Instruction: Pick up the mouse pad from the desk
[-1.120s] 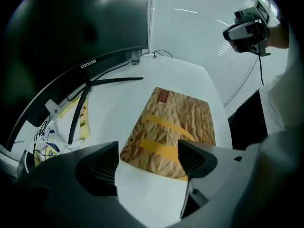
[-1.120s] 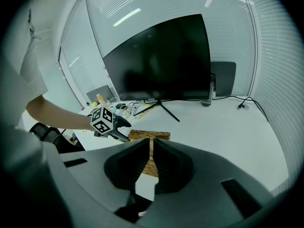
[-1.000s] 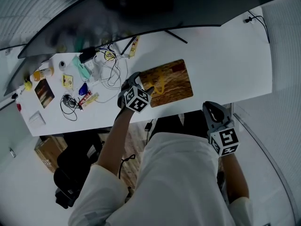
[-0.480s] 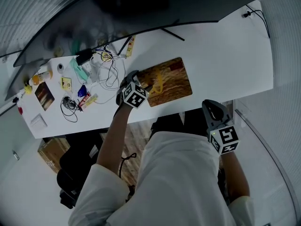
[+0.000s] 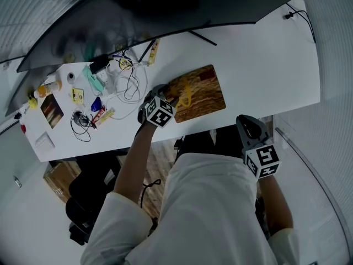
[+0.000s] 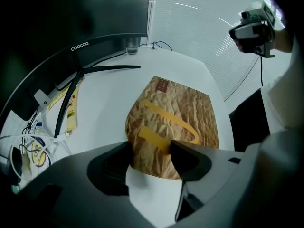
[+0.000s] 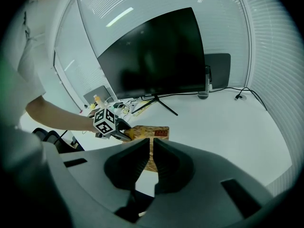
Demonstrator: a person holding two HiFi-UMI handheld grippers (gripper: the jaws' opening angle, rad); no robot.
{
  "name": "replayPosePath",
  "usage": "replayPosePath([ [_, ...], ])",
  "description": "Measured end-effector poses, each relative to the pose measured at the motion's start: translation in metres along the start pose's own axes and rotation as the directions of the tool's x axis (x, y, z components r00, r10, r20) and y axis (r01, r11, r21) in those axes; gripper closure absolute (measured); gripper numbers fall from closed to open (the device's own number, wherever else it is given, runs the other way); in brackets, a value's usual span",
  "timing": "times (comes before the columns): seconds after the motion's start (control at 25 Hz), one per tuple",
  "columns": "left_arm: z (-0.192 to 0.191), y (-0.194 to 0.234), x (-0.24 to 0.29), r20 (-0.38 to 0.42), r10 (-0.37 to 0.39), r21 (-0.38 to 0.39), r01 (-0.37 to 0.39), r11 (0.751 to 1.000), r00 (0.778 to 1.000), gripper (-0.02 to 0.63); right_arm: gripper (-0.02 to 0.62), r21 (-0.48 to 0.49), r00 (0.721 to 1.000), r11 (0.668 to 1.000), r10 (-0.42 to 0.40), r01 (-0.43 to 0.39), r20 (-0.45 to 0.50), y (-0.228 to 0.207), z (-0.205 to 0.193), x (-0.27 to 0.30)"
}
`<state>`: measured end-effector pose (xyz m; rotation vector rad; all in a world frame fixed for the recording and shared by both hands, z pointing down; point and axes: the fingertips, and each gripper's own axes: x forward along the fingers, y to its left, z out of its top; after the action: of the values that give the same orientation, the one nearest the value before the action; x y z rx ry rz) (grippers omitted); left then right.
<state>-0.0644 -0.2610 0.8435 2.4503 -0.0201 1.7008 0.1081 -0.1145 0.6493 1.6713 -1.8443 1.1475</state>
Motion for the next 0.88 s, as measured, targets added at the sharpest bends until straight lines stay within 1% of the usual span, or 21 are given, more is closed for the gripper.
replayPosePath([
  [0.08, 0.000, -0.008, -0.001, 0.011, 0.005, 0.004, -0.005, 1.000, 1.000, 0.372, 0.552, -0.001, 1.000, 1.000, -0.007, 0.007, 0.004, 0.000, 0.001, -0.002],
  [0.16, 0.000, -0.013, -0.002, 0.023, 0.015, -0.002, -0.015, 1.000, 1.000, 0.422, 0.552, 0.000, 1.000, 1.000, -0.014, 0.014, 0.012, -0.001, 0.002, -0.004],
  [0.32, 0.001, -0.023, -0.006, 0.058, 0.000, -0.058, 0.003, 0.998, 0.998, 0.498, 0.553, -0.002, 0.999, 1.000, -0.026, 0.026, 0.027, 0.001, 0.004, -0.009],
  [0.44, 0.004, -0.030, -0.011, 0.080, -0.005, -0.074, 0.011, 0.997, 0.997, 0.552, 0.552, -0.005, 0.999, 0.999, -0.033, 0.033, 0.038, 0.004, 0.004, -0.012],
  [0.6, 0.008, -0.039, -0.022, 0.118, -0.019, -0.097, 0.030, 0.995, 0.993, 0.563, 0.554, -0.022, 0.998, 0.999, -0.040, 0.041, 0.057, 0.011, 0.004, -0.019],
  [0.76, 0.011, -0.052, -0.038, 0.161, -0.053, -0.126, 0.074, 0.989, 0.986, 0.565, 0.552, -0.030, 0.995, 0.998, -0.052, 0.055, 0.087, 0.015, 0.009, -0.030],
  [0.88, 0.017, -0.064, -0.053, 0.204, -0.082, -0.152, 0.114, 0.982, 0.976, 0.566, 0.554, -0.033, 0.992, 0.997, -0.061, 0.065, 0.107, 0.014, 0.011, -0.039],
])
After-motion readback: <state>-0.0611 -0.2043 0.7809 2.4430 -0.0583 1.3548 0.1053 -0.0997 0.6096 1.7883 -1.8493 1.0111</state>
